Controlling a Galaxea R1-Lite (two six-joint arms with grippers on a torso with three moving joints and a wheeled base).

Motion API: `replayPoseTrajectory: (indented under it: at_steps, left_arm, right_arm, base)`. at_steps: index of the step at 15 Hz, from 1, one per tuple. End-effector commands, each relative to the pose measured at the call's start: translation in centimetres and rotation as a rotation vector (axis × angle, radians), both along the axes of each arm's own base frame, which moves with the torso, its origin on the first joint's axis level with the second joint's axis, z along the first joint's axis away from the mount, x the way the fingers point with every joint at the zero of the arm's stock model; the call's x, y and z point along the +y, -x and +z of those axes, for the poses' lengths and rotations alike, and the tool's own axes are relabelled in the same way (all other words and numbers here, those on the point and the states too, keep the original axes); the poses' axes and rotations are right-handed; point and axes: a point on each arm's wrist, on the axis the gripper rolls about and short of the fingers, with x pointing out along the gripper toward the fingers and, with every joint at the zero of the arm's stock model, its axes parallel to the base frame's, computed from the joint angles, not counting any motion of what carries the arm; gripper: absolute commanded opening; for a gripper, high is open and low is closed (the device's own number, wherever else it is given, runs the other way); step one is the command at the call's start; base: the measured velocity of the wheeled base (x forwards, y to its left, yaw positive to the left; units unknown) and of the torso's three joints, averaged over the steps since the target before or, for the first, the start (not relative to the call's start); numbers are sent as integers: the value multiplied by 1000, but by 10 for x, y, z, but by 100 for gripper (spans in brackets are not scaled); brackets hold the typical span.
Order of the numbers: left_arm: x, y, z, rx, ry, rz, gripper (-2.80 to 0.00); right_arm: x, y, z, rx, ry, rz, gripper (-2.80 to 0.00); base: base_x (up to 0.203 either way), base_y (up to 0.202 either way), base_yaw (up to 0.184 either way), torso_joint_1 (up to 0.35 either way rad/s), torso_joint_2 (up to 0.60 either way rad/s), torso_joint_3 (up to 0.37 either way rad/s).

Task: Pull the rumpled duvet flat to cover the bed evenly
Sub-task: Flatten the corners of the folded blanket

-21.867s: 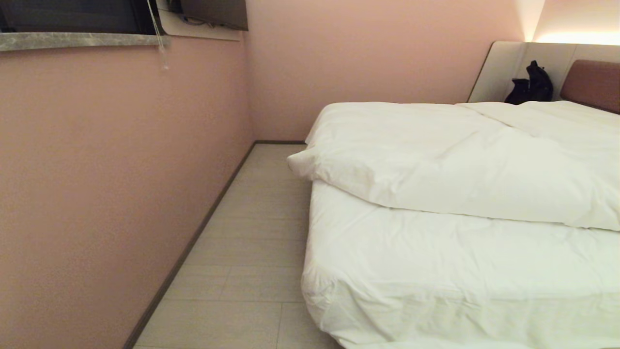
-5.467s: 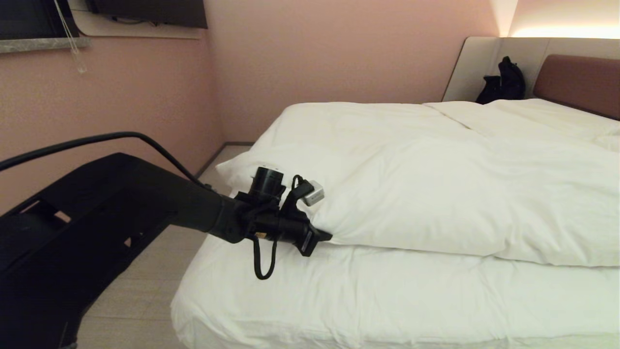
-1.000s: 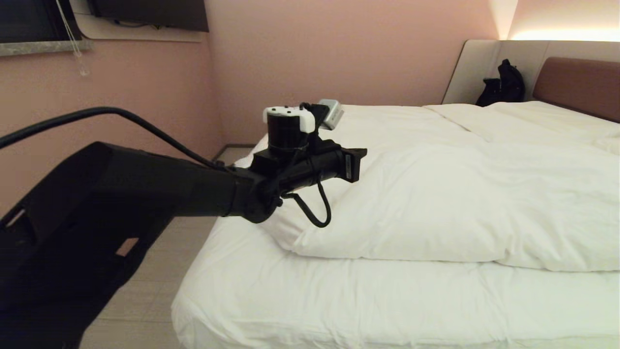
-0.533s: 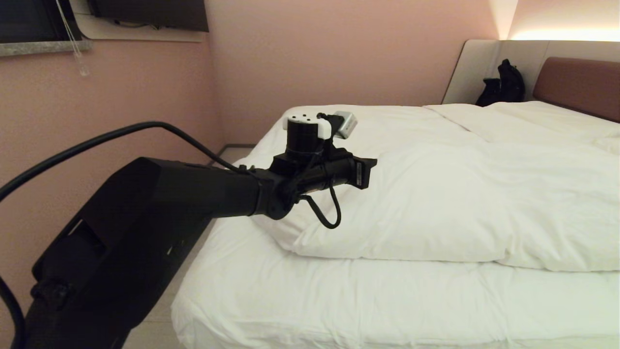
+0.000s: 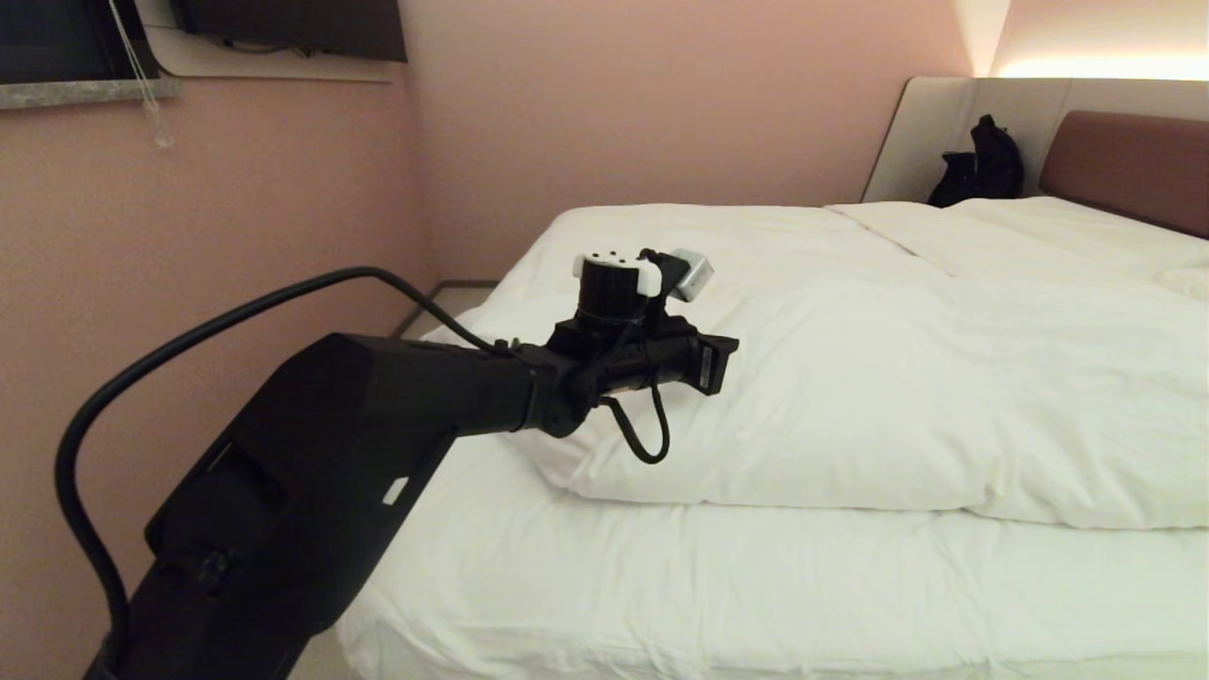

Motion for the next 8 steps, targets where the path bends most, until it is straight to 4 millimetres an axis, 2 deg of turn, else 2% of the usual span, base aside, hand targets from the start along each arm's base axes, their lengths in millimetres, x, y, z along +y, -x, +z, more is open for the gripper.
replayPoseTrajectory:
  at_steps: [1, 6, 8]
  left_arm:
    - [-2, -2, -7, 10, -7, -4, -280]
    - [0, 0, -1, -2, -3, -7, -280]
    - [0, 1, -4, 3, -45, -12, -280]
  right_arm:
    - [0, 0, 0, 1, 1, 0, -280]
    - [0, 0, 0, 1, 1, 0, -280]
    - [0, 0, 0, 1, 1, 0, -280]
  base:
    - [0, 0, 0, 0, 0, 0]
    - [0, 0, 0, 0, 0, 0]
    - [0, 0, 0, 0, 0, 0]
